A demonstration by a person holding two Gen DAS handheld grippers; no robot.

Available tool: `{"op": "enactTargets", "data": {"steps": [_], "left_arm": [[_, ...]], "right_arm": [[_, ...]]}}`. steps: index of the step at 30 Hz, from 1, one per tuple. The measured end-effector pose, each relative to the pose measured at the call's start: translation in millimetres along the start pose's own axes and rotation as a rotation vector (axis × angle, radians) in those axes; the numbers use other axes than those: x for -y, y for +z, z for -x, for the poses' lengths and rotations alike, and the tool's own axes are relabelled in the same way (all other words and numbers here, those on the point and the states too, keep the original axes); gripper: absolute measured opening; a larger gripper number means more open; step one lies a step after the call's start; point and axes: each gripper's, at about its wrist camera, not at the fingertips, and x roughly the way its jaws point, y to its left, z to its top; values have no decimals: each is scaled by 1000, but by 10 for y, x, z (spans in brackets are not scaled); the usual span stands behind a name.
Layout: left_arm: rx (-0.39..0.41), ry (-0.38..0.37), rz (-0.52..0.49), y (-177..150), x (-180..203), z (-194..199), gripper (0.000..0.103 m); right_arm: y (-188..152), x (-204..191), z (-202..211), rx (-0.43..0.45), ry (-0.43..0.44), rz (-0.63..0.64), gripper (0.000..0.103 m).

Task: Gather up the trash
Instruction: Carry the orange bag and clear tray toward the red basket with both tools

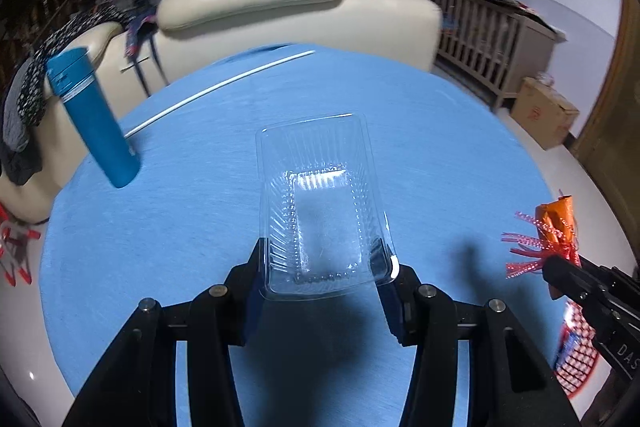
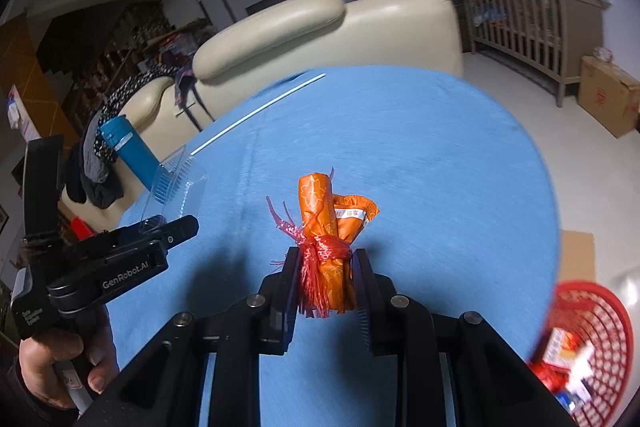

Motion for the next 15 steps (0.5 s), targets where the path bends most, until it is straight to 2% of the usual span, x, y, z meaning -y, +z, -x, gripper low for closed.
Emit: {"op": "enactTargets", "data": {"steps": [7,15], "left_arm": [[11,-89,-87,-170,643,179,52],[9,-213,-197,-361,1440,322,52]], "right_arm": [[-334,494,553,47,-69,-77,27],[-711,1261,1096,69,-206,-182,27]]}}
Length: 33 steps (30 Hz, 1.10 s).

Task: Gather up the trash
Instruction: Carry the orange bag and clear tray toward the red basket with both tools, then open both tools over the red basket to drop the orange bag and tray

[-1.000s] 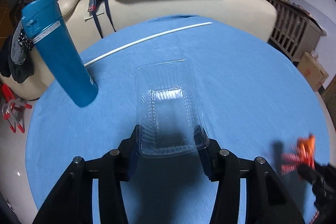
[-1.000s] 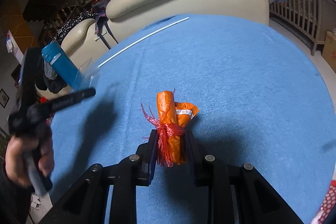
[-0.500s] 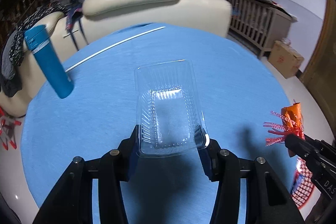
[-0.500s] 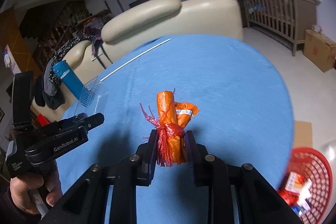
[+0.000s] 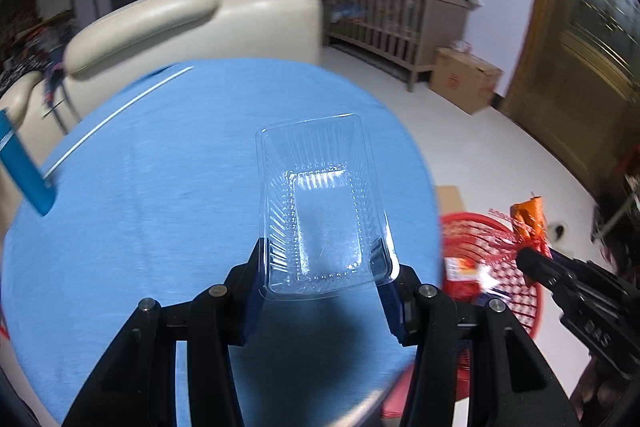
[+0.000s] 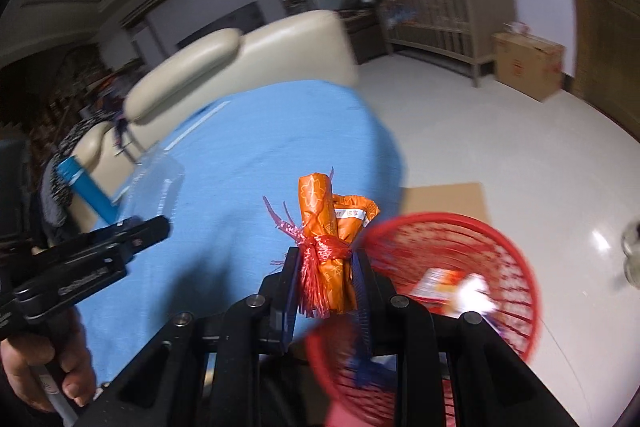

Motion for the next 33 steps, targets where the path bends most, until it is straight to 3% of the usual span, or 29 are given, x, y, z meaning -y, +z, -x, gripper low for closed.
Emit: {"op": "enactTargets", "data": {"steps": [7,13,19,20,21,22,23,33], "left_arm": [[-24,-83,-112,-64,665,-109,52],[-52,-116,-175,-67,1039,-227,52],[-70,-122,-205,-61,1184,-306,52],[-75,-123,-209,-56,1209,-322,52],[-79,-125,-213,-53,1232,-337,52],[-81,-126,-215,-61,1254,-352,52],[-83,-126,-220,-57,1278,-366,52],[-99,-132,-231,-104,1348,-381,53]], "right_arm": [[-177,710,-22,-56,-94,-96,27],[-281,964,-104,-87,-115,-125,27],[-318,1136,-231,-124,-137,-171,30],[-323,1169,-254,-134,-135,-182,35],[-329,1172,-295,-140,-126,-187,56],[-328,1164,-301,-139,-122,-188,68],[-325,1161,-270,-122,-125,-180,72],[-223,1288,131,1,-131,-254,73]]}}
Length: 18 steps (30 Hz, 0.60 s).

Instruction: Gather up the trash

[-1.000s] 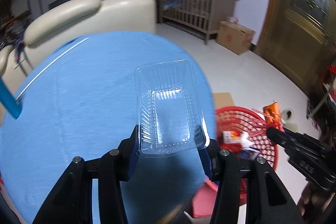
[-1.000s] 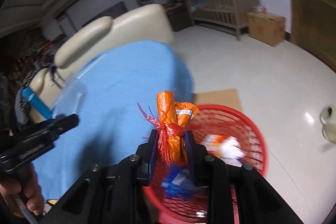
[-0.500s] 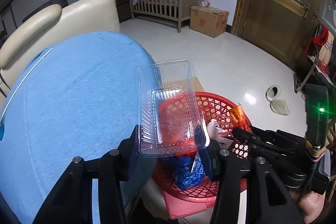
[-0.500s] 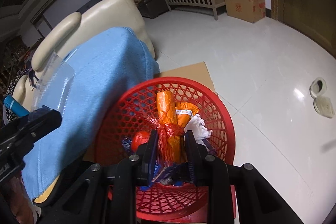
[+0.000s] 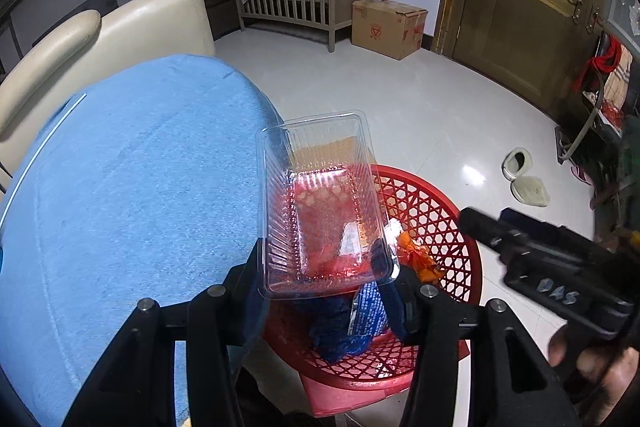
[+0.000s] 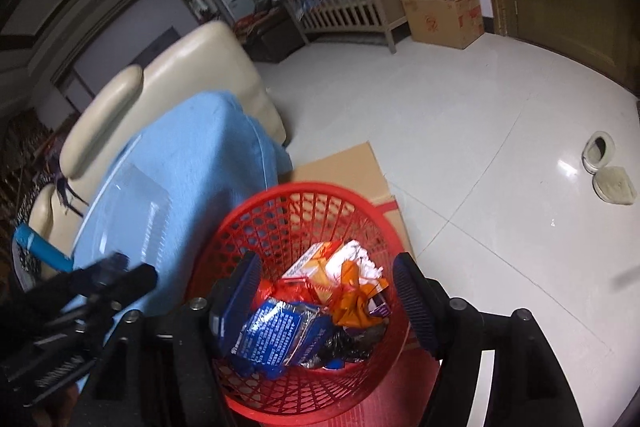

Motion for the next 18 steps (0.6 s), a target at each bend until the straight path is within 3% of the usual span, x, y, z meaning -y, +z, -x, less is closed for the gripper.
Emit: {"op": "enactTargets", "data": {"steps": [3,6,11,18], "left_arm": [[-13,-26,8,8,22,-46,55],[-51,-33,-8,19,67,-139,76],[-49,-32,-14,9,66,-107,77],[25,-12,33,-8,-168,202,78]], "right_arm": [[34,9,139,34,8,-15,72],[73,-3,247,61,17,-23,73],[125,-95,400,94,29,-8,73],[125,-298,576,130,45,14,72]]}}
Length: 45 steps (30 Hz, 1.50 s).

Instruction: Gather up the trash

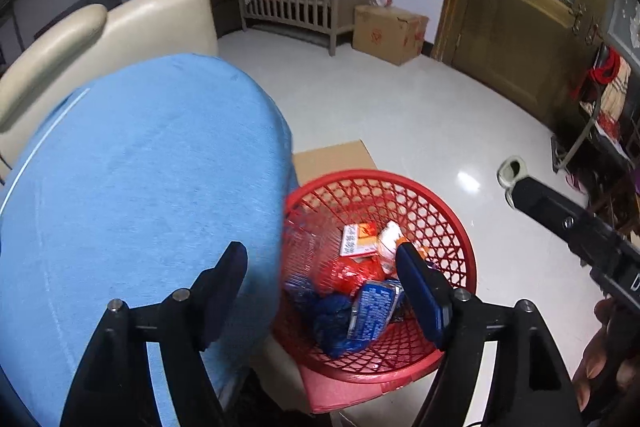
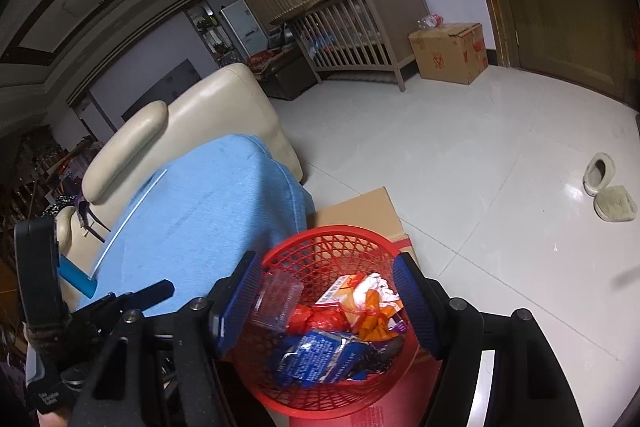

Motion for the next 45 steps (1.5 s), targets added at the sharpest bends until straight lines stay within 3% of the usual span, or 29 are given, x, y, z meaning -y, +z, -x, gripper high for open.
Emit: {"op": "enactTargets", "data": {"steps": [7,17,23,27,32,45], "left_arm": [[71,14,43,-57,-276,348,79],[174,98,206,-294,-1025,815,83],[189,109,178,-420,-976,916,83],[201,96,146,-446,-875,991,83],[207,105,118,-473,-799,1030,86],[194,108,129,-526,-824,1008,89]], "right_arm": [[-93,-274,98,2,14,50,72],[-175,-614,240,30,34,101,72],[-311,-790,347,40,15,128,72],[-474,-895,467,42,-48,166,80],[-691,-938,467,15,-101,188,81],[-777,-967,370,-27,-147,186,82]]}}
